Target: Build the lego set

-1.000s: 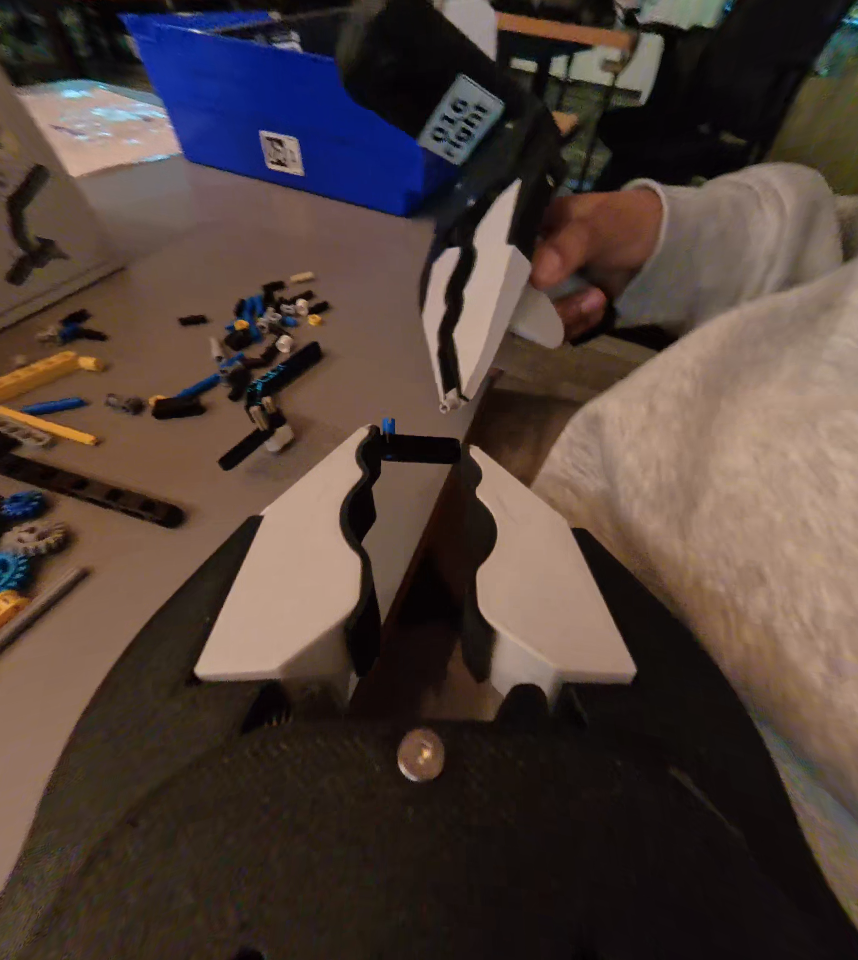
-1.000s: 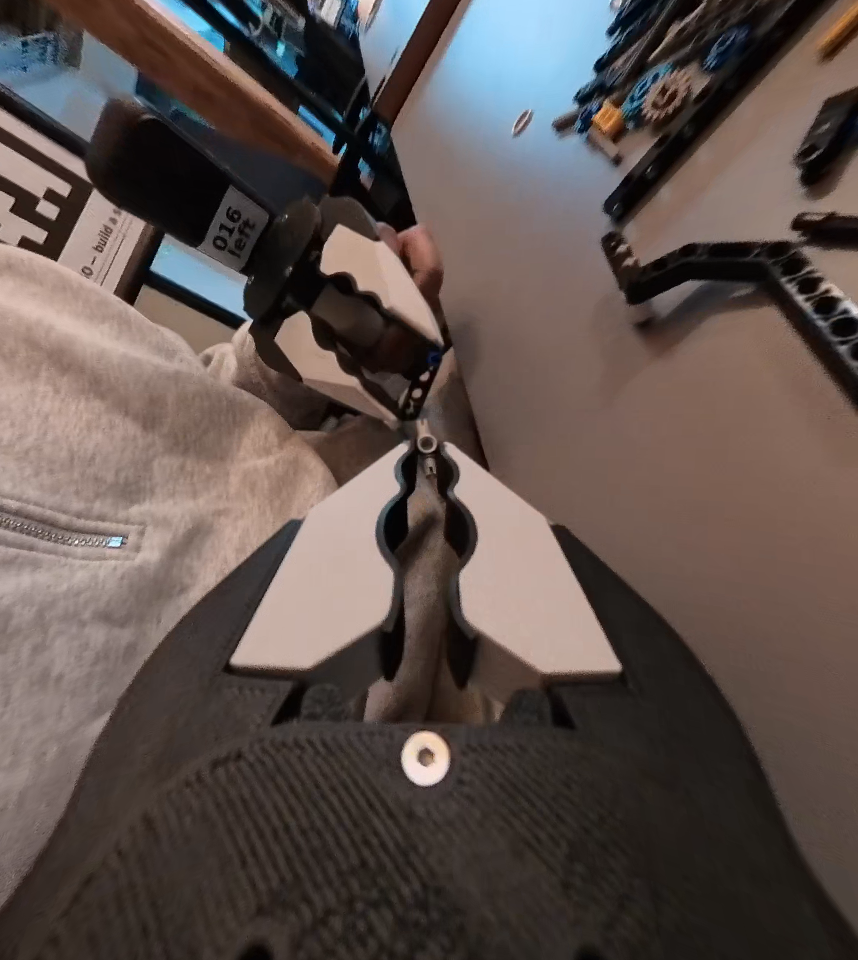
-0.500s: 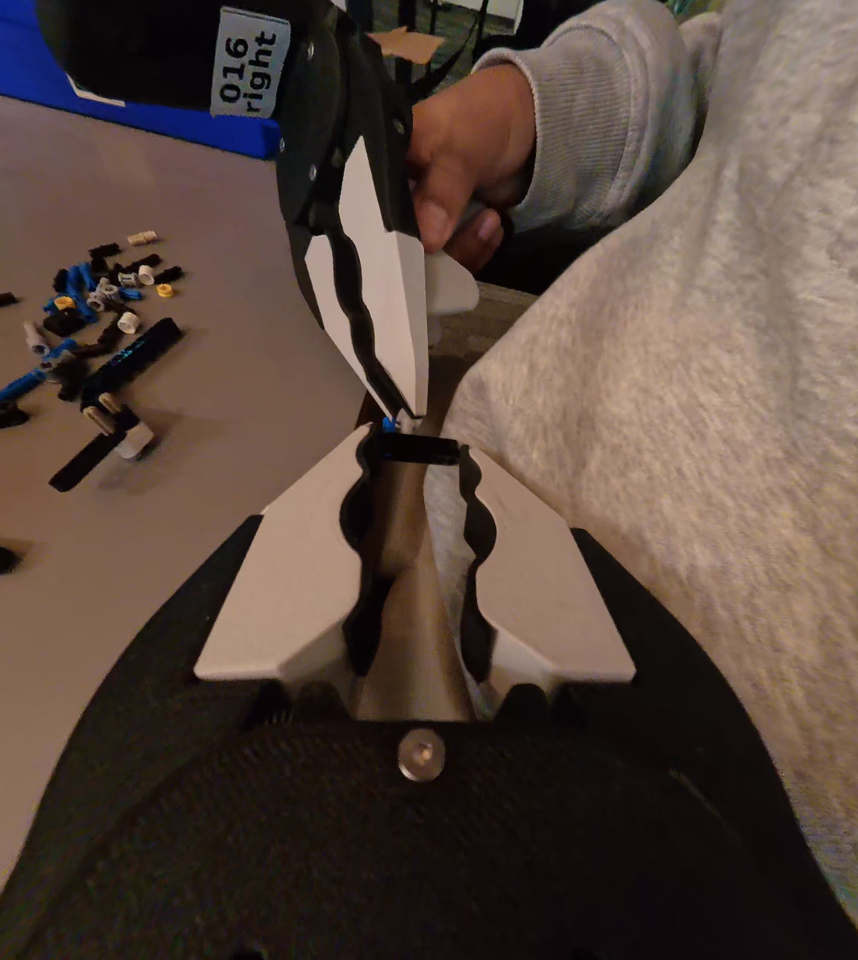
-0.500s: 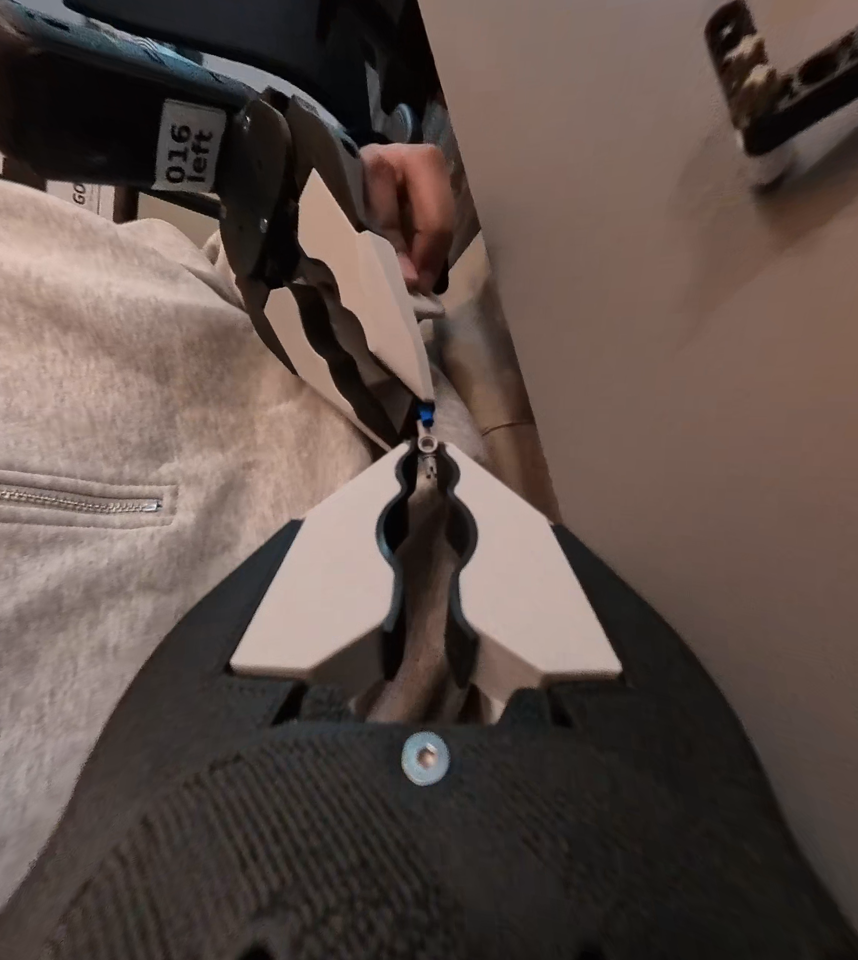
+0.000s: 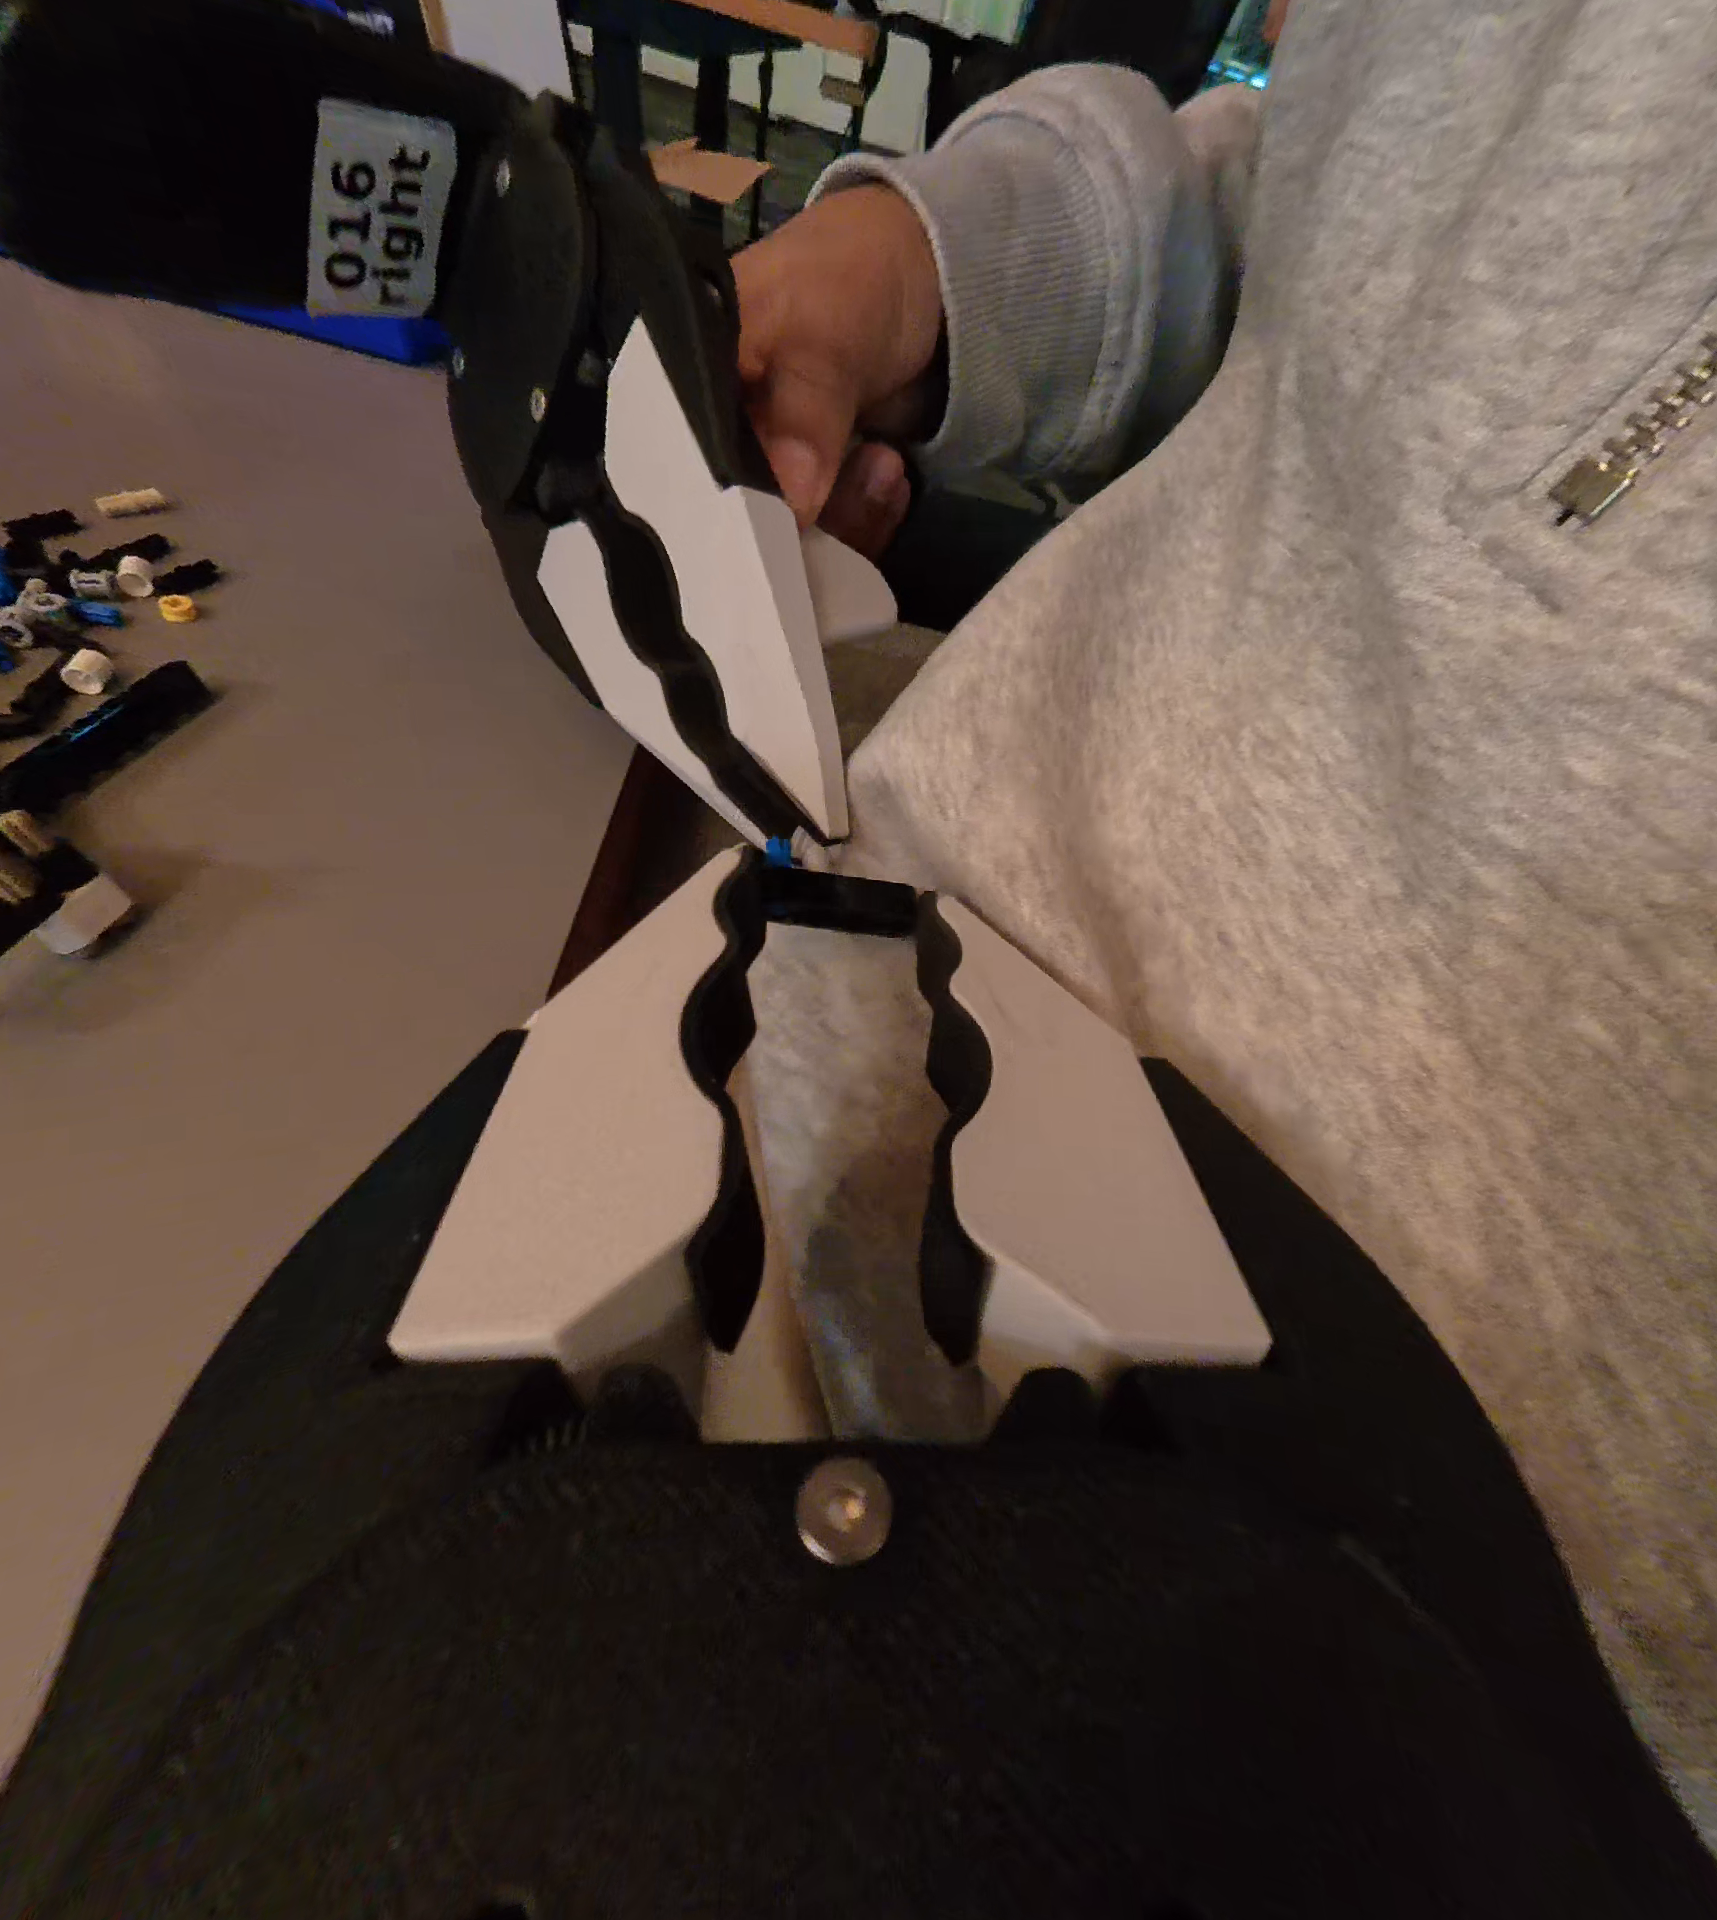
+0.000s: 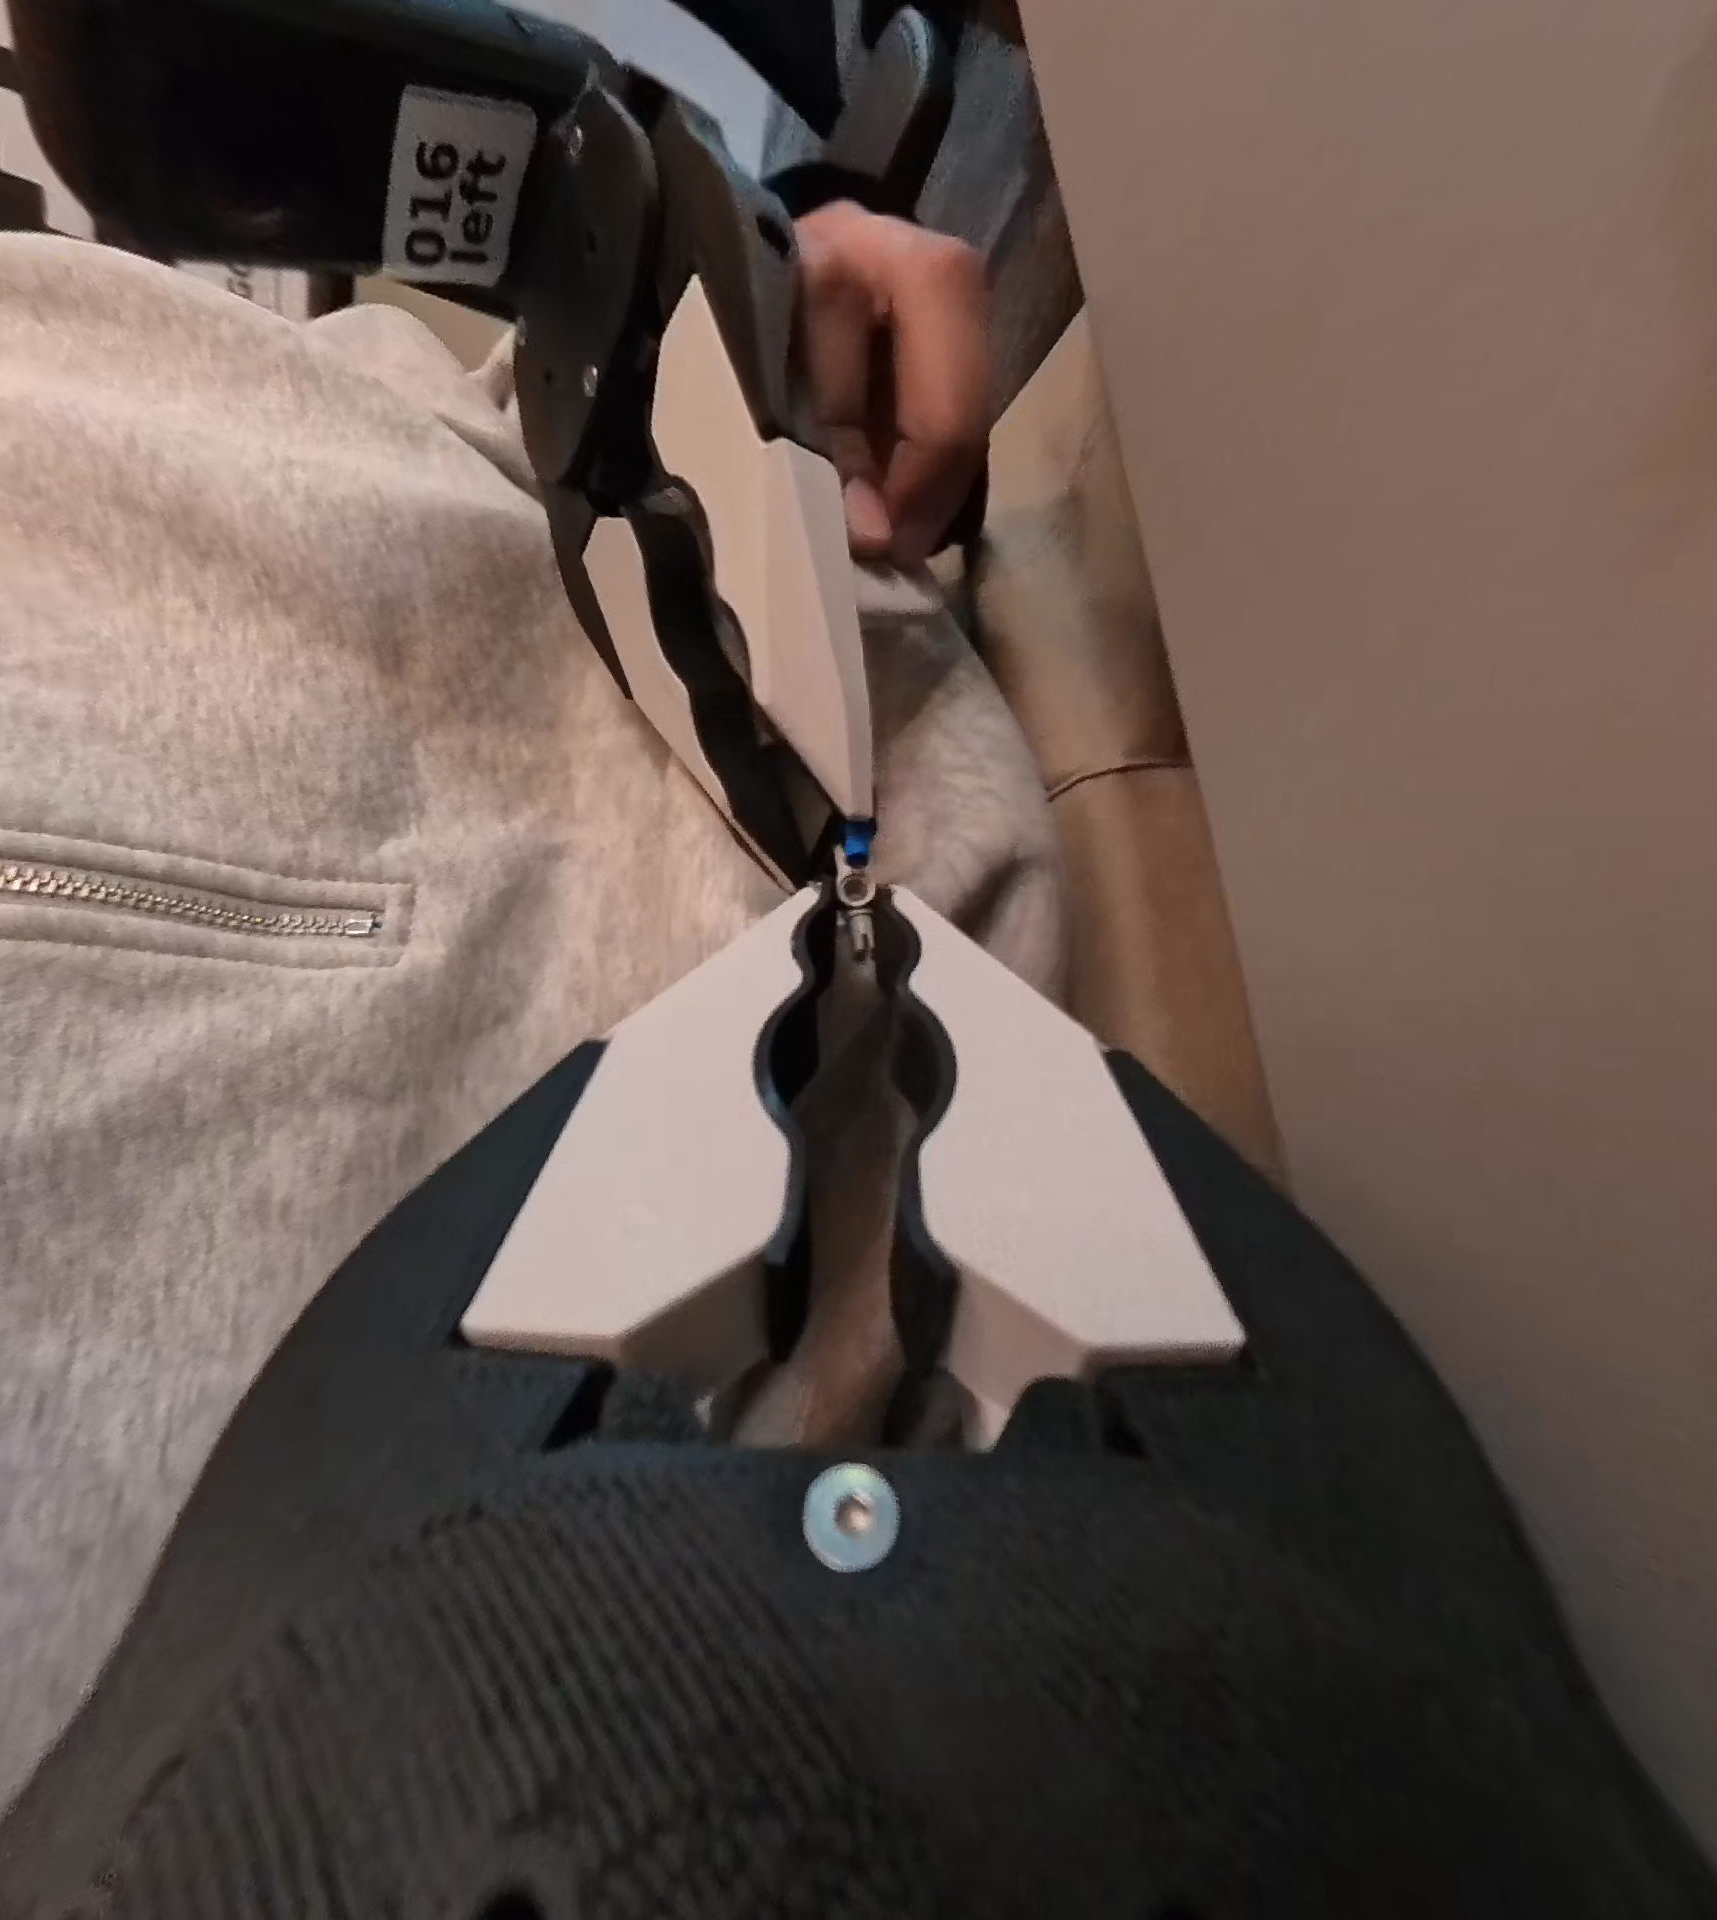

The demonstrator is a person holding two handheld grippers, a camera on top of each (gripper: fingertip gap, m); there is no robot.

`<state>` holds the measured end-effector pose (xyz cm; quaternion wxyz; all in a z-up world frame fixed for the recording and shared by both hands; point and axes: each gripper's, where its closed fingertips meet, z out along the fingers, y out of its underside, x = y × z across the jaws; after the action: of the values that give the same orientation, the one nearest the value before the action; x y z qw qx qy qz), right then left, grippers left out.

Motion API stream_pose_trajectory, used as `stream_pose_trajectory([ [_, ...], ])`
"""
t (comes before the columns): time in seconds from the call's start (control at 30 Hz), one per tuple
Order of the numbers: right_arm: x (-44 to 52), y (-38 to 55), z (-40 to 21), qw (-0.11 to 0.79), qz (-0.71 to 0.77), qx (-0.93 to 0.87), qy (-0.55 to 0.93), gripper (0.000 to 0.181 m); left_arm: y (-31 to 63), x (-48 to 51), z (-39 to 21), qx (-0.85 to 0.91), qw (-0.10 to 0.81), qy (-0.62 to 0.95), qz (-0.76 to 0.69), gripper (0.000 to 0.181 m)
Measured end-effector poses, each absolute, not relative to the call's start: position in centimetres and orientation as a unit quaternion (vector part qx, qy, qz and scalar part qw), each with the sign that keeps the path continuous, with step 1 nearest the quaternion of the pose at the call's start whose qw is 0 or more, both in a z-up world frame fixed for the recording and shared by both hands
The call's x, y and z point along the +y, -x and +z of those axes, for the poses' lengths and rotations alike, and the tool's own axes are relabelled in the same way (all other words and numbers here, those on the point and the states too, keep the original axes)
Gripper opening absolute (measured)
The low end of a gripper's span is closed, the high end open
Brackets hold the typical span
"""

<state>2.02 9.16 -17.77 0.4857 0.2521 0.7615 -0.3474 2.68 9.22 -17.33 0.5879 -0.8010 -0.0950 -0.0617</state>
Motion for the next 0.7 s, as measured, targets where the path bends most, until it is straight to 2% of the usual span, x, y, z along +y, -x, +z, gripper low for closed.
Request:
stream_pose_trajectory([
  [0.17,9.3,-3.0,-18.1,0.515,-0.351,0.736,-0.265,0.005,-3.6,9.3,-17.5,-0.100,0.592,0.797,-0.066,0.028],
  [0.4,9.4,-3.7,-18.3,0.487,-0.340,0.759,-0.268,0.005,-4.1,9.3,-17.5,-0.115,0.598,0.790,-0.079,0.027],
  [0.43,9.2,-3.6,-18.2,0.488,-0.345,0.755,-0.271,0.005,-4.5,9.5,-17.2,-0.104,0.604,0.786,-0.085,0.000],
  [0.5,8.0,-3.9,-17.7,0.498,-0.356,0.741,-0.276,0.005,-5.8,10.5,-17.2,-0.076,0.603,0.789,-0.085,0.000],
  [0.6,8.4,-4.2,-19.5,0.441,-0.317,0.797,-0.265,0.005,-4.5,10.2,-17.0,-0.108,0.602,0.789,-0.064,0.000],
  [0.7,9.1,-4.2,-19.3,0.447,-0.322,0.787,-0.277,0.005,-4.0,9.8,-17.1,-0.138,0.604,0.783,-0.051,0.000],
])
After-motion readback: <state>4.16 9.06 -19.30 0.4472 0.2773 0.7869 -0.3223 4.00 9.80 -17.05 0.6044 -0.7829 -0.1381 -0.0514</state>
